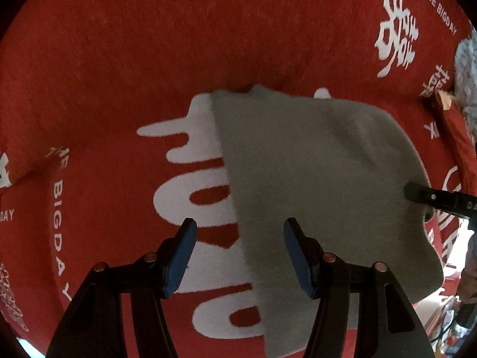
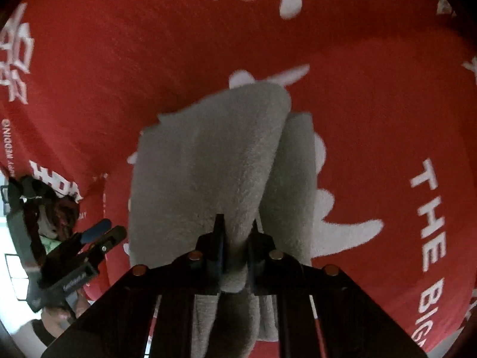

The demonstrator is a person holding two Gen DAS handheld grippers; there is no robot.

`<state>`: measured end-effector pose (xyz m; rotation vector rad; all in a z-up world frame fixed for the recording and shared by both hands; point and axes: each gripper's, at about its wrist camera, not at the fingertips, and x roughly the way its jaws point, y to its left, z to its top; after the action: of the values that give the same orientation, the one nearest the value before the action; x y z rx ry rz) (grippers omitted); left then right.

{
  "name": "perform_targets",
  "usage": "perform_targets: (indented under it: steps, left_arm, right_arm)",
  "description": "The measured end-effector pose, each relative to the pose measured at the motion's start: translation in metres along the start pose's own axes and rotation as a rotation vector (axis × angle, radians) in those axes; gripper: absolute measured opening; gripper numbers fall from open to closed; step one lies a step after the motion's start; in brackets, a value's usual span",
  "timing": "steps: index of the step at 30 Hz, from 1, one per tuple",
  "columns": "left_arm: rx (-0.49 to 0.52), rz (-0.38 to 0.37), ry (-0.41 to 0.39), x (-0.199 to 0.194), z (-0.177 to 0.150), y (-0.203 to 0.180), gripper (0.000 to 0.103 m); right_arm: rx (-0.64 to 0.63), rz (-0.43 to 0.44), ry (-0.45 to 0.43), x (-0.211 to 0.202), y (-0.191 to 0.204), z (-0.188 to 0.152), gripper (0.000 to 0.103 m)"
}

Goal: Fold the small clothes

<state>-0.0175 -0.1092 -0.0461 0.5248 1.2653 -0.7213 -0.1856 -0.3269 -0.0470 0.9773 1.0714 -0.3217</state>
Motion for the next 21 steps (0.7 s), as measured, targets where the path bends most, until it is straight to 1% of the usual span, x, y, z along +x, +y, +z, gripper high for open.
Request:
perform_targets:
  steps: [2,4,5,6,7,8,9,10,11,13,15,17,19,21]
  left_arm:
    - [0.007,0.02,0.043,0.012,-0.006,0.002,0.062]
    - [-0.001,0.023,0.048,0.015,-0.01,0.005,0.062]
    - [-0.008,0.022,0.045,0.013,-0.011,0.008,0.062]
    - [-0.009,0.023,0.047,0.012,-0.012,0.011,0.062]
    - [-0.007,0.033,0.053,0.011,-0.013,0.014,0.062]
    - [-0.007,0.04,0.058,0.011,-0.014,0.016,0.062]
    - [-0.009,0.043,0.065,0.01,-0.015,0.019,0.062]
    - [-0.011,0.038,0.067,0.008,-0.015,0.02,0.062]
    - [-0.014,0.027,0.062,0.004,-0.016,0.022,0.062]
    - [-0.006,0.008,0.047,-0.003,-0.016,0.019,0.062]
    - [0.01,-0.013,0.044,-0.007,-0.018,0.012,0.062]
    - [0.029,-0.03,0.053,-0.007,-0.022,0.004,0.062]
    - [0.053,-0.041,0.08,-0.002,-0.028,-0.008,0.062]
    - [0.062,-0.052,0.1,0.004,-0.036,-0.014,0.062]
  right_arm:
    - [0.055,-0.017,0.029,0.011,-0.02,-0.009,0.013]
    - [0.089,-0.036,0.057,0.024,-0.038,-0.015,0.014]
    - [0.139,-0.007,0.055,0.026,-0.05,-0.018,0.015]
    - [0.176,0.015,0.047,0.025,-0.053,-0.018,0.017]
    - [0.213,0.02,0.04,0.021,-0.058,-0.019,0.02]
    - [0.224,-0.009,0.035,0.016,-0.06,-0.021,0.026]
    - [0.224,-0.034,0.03,0.009,-0.059,-0.023,0.035]
    - [0.218,-0.05,0.022,0.002,-0.059,-0.025,0.035]
    - [0.211,-0.059,0.012,-0.004,-0.058,-0.028,0.035]
    - [0.186,-0.049,-0.02,-0.02,-0.05,-0.034,0.028]
    - [0.158,-0.008,-0.04,-0.034,-0.04,-0.041,0.027]
    - [0.121,0.053,-0.056,-0.043,-0.023,-0.048,0.027]
    - [0.074,0.08,-0.048,-0.043,-0.006,-0.054,0.027]
    - [0.018,0.073,-0.012,-0.033,0.009,-0.062,0.027]
